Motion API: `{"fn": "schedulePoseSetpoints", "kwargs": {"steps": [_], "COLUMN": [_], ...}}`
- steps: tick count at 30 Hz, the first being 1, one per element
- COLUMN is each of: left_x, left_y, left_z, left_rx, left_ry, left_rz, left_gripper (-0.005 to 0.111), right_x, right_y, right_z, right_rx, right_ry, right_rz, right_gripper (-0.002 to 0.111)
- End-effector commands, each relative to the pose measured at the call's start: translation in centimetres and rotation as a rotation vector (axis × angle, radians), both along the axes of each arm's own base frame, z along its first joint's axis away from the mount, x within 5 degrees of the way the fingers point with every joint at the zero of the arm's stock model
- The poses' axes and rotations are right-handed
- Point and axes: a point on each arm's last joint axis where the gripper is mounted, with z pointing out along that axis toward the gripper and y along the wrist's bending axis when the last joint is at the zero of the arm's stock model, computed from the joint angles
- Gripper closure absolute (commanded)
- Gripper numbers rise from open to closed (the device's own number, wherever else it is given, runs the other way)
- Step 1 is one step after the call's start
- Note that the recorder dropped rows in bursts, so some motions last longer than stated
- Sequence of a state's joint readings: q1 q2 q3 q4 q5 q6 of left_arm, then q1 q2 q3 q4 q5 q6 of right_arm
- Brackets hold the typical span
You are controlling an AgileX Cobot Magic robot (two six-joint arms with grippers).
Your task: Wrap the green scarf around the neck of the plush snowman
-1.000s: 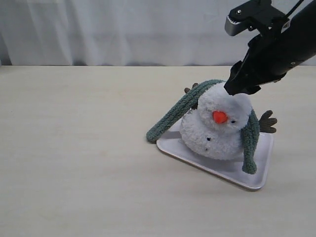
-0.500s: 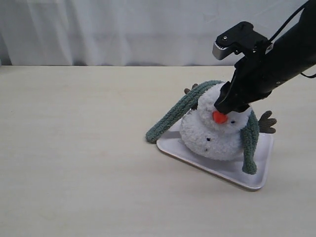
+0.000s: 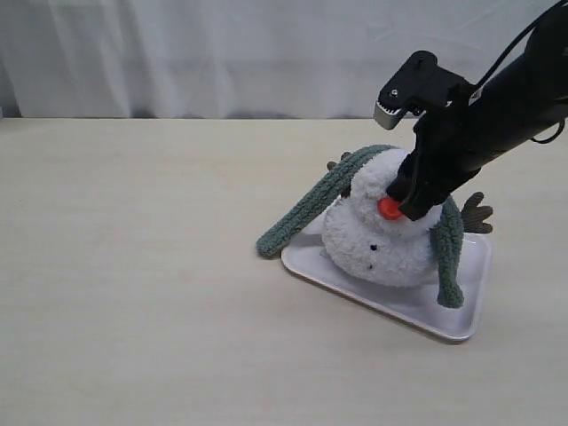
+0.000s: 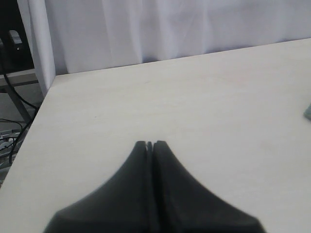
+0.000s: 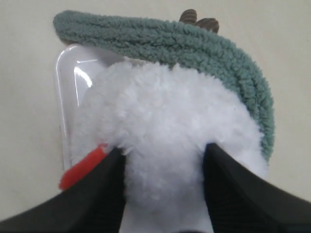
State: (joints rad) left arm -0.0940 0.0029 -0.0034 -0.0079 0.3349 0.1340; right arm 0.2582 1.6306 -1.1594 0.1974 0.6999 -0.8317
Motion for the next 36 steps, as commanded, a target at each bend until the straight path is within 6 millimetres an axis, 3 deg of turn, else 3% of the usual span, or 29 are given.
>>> {"fn": "schedulePoseSetpoints", "kwargs": {"steps": [1,12,18,21,28,36], "left_x": [0.0,0.0,0.0,0.0,0.0,0.0], "left_y": [0.0,0.0,0.0,0.0,0.0,0.0], "left_z": [0.0,0.0,0.0,0.0,0.0,0.0], "left_rx": [-0.008,-0.008,-0.008,-0.008,-0.008,-0.008], "left_ry": [-0.011,-0.011,-0.010,-0.010,-0.010,-0.010], "left_rz": [0.002,0.002,0.002,0.002,0.002,0.002], "left_gripper": [0.107,0.107,0.107,0.107,0.107,0.107], "right_x": [-0.2,-0.1,-0.9,-1.1,-1.7,-2.5], "right_y": [-0.1,0.3,3.2,3.6,2.2,1.7], "right_z": [-1.5,-1.4,-1.3,-1.3,-2.3,0.0], "right_rx": [-0.070,-0.165,-0.295,-0.332,-0.505,-0.502], "right_ry": [-0.004,-0.082,-0.156,-0.172,-0.183,-0.271], "right_rz": [0.119,0.308,0.481,0.520,0.589,0.538], "right_gripper": [0.066,0.066,0.066,0.066,0.066,0.066]}}
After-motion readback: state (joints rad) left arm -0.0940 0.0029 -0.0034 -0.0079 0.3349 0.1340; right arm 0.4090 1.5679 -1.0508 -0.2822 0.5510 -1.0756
